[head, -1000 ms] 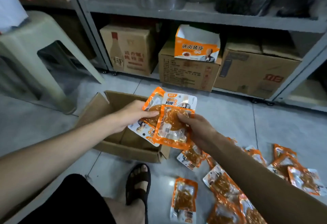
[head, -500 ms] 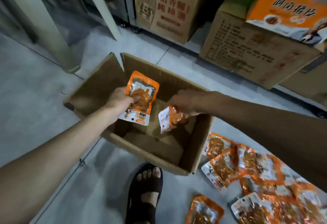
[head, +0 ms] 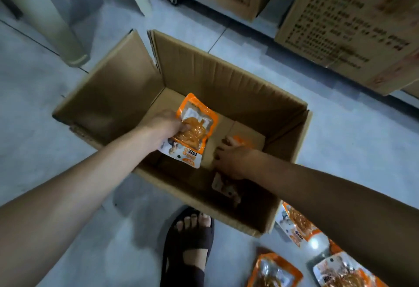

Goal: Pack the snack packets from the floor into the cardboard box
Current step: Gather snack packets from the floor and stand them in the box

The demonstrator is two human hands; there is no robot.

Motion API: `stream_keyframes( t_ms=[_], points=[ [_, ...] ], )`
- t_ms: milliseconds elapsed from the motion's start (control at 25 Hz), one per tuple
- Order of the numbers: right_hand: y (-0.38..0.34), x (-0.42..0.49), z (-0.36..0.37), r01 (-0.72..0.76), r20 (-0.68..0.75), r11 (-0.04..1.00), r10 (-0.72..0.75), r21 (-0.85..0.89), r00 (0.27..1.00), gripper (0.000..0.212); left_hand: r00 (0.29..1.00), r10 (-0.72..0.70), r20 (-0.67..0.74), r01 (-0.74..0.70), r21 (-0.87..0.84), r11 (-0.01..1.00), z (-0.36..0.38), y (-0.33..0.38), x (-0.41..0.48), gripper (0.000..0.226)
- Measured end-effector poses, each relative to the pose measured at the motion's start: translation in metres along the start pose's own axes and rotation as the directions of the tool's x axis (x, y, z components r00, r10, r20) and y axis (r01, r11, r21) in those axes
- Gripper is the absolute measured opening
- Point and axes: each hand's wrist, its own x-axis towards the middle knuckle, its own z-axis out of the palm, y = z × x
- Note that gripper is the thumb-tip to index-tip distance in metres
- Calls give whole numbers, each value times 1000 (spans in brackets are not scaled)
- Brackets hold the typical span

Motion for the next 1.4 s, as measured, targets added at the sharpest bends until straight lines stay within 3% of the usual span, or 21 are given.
stream_keyframes(
  t_ms=[80,240,360,480,600,680,800,960,1160,1320,1400],
  points=[
    [-1,0,-2,-3,-41,1000,4,16,999,44,1000,-14,10,14,35,999,0,1,1,22],
    [6,-7,-9,20,-71,926,7,377,997,47,1000,5,-8,-4,156,988,-3,3,3,22],
    [23,-21,-12,-24,-161,856,124,516,979,37,999,33,8,-34,230,973,-1,6,6,19],
    [40,-44,-19,-114,-276,823,312,557,909,27,998,67,16,-69,337,939,12,4,13,20],
    [47,-60,-15,-144,-305,766,412,627,859,25,998,49,45,-65,520,851,30,-3,20,11],
    [44,-64,-14,-159,-310,801,395,577,865,25,997,46,64,-75,612,788,37,-7,25,5],
    [44,-72,-14,-205,-317,877,362,434,877,30,995,33,90,-83,641,763,43,-10,29,15],
    [47,-96,-12,-256,-347,853,434,455,831,31,998,15,64,-52,632,773,43,-2,6,24],
    [43,-181,-13,-90,-441,664,584,742,681,29,978,209,0,-146,717,682,57,40,-70,55],
    [31,-271,11,-112,-343,535,673,837,656,28,868,488,95,-425,650,630,91,92,-171,40],
    [20,-309,34,-132,-245,442,694,887,677,26,828,511,230,-537,586,607,113,107,-218,35]
  ],
)
